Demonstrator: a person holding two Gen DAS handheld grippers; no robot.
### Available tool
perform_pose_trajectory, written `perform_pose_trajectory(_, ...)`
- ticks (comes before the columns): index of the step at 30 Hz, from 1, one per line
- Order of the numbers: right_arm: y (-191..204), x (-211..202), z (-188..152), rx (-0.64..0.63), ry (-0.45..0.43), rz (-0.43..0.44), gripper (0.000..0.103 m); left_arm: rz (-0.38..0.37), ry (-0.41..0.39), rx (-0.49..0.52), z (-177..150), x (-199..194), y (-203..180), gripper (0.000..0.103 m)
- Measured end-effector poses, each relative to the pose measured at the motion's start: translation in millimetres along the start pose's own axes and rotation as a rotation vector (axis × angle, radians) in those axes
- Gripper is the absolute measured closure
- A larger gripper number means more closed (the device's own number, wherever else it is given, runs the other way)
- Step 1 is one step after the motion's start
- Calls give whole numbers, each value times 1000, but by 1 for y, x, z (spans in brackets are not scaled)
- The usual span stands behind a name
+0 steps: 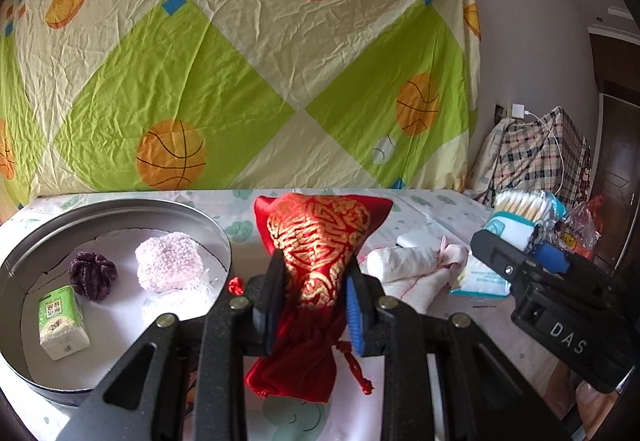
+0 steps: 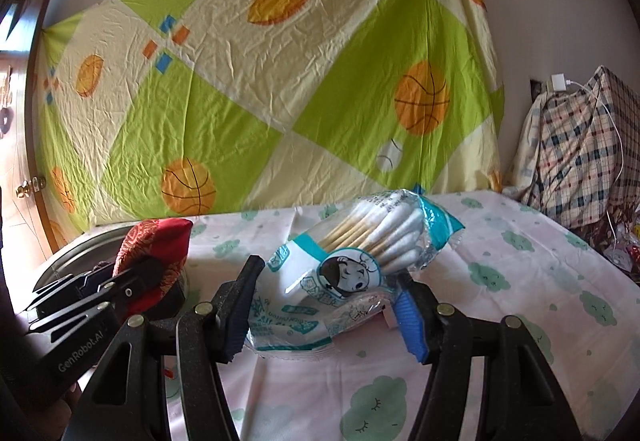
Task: Organize soft objects
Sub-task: 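Lift the red pouch and swab pack and carry both toward the tin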
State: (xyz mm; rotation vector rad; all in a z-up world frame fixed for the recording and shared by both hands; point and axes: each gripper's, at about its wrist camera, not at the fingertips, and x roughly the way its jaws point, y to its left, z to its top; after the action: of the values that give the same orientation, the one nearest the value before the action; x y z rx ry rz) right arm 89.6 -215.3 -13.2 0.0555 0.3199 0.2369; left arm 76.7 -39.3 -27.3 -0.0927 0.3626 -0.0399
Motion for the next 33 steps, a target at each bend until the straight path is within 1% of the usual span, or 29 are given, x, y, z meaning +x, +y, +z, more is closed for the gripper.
perform_pose_trajectory(8, 2, -4, 1, 16, -31, 14, 39, 22, -61, 16, 0, -13, 0, 77)
perform_pose_trajectory(14, 8, -1, 0, 20, -20, 36, 39, 19, -56, -26, 0, -15, 9, 77)
perform_pose_trajectory(18, 12, -3, -1, 20, -33, 47, 39, 22, -61, -41, -1, -17, 13, 77)
perform_pose_trajectory(26, 18, -5, -2, 17, -48, 64, 39, 70, -95, -28, -4, -29, 22, 77)
perform_pose_trajectory(33, 28, -9, -2, 2, -66, 84, 39, 82, -99, -56, -4, -32, 36, 77)
